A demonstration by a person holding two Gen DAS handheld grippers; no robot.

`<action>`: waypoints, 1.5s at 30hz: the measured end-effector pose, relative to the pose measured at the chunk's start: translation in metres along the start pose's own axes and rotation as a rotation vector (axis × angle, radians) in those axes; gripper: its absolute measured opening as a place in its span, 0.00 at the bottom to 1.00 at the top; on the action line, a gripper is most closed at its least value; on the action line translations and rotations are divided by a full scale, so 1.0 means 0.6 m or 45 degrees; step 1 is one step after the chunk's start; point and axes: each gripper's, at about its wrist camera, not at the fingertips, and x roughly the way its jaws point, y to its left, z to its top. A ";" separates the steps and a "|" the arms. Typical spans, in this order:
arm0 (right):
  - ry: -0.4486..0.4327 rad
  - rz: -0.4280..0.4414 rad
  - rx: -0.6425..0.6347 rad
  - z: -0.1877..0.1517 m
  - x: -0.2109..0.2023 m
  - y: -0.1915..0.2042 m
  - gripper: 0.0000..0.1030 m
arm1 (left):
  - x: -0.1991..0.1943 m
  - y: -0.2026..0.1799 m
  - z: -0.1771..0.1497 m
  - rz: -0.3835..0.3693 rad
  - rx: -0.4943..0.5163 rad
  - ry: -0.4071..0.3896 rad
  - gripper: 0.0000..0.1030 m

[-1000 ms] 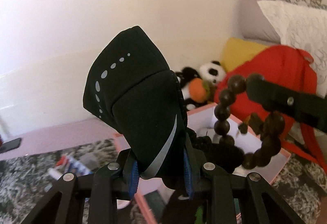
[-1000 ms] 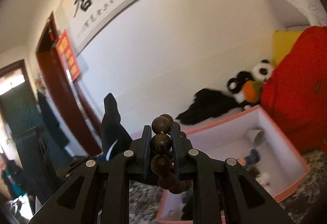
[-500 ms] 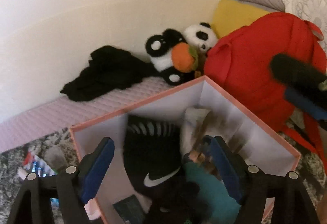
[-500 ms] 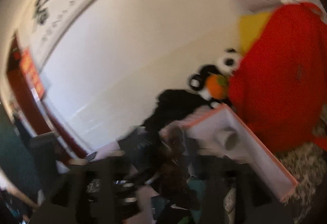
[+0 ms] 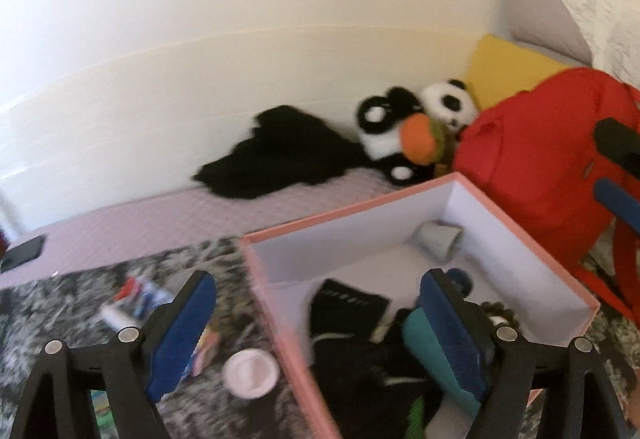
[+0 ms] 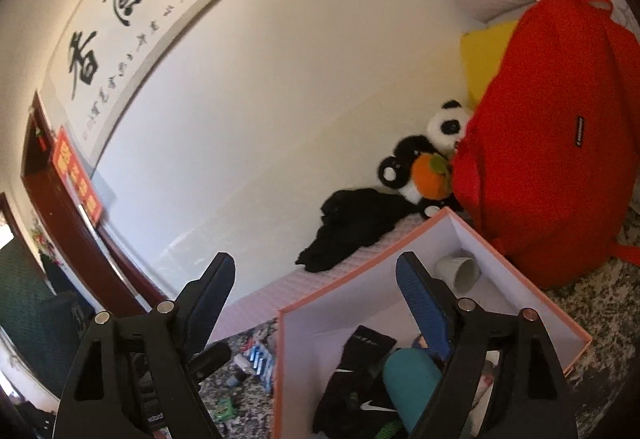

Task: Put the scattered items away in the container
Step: 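Carry the black cloth and bead bracelet into the pink box and release both, then grasp the green tape measure with the left gripper while the right grasps the white round lid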

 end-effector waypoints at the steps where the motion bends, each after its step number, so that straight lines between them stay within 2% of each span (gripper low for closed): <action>1: -0.001 0.015 -0.009 -0.004 -0.003 0.013 0.84 | -0.012 0.015 -0.005 0.015 -0.016 -0.003 0.85; 10: 0.050 0.157 -0.109 -0.065 -0.006 0.146 0.84 | -0.123 0.157 -0.062 0.188 -0.115 -0.028 0.85; 17: 0.214 0.208 -0.299 -0.171 0.050 0.271 0.87 | -0.106 0.274 -0.172 0.268 -0.285 0.055 0.89; 22: 0.430 0.043 -0.524 -0.313 0.140 0.334 0.88 | -0.093 0.359 -0.251 0.326 -0.407 0.115 0.90; 26: 0.609 -0.192 -0.616 -0.427 0.221 0.329 0.88 | -0.029 0.396 -0.323 0.327 -0.488 0.178 0.90; 28: 0.671 -0.296 -0.609 -0.458 0.247 0.307 0.88 | 0.013 0.408 -0.355 0.313 -0.523 0.217 0.90; 31: 0.761 -0.447 -0.617 -0.499 0.282 0.275 0.88 | 0.069 0.408 -0.380 0.277 -0.509 0.278 0.90; 33: 0.784 -0.518 -0.620 -0.511 0.298 0.252 0.88 | 0.103 0.401 -0.382 0.253 -0.483 0.314 0.90; 36: 0.802 -0.542 -0.644 -0.519 0.318 0.236 0.87 | 0.147 0.390 -0.383 0.199 -0.442 0.329 0.90; 39: 0.782 -0.573 -0.696 -0.532 0.328 0.234 0.89 | 0.183 0.392 -0.380 0.209 -0.437 0.352 0.90; 41: 0.766 -0.595 -0.733 -0.540 0.334 0.233 0.90 | 0.199 0.395 -0.372 0.225 -0.416 0.333 0.91; 45: 0.852 -0.575 -0.638 -0.551 0.379 0.200 0.89 | 0.231 0.400 -0.353 0.224 -0.430 0.322 0.98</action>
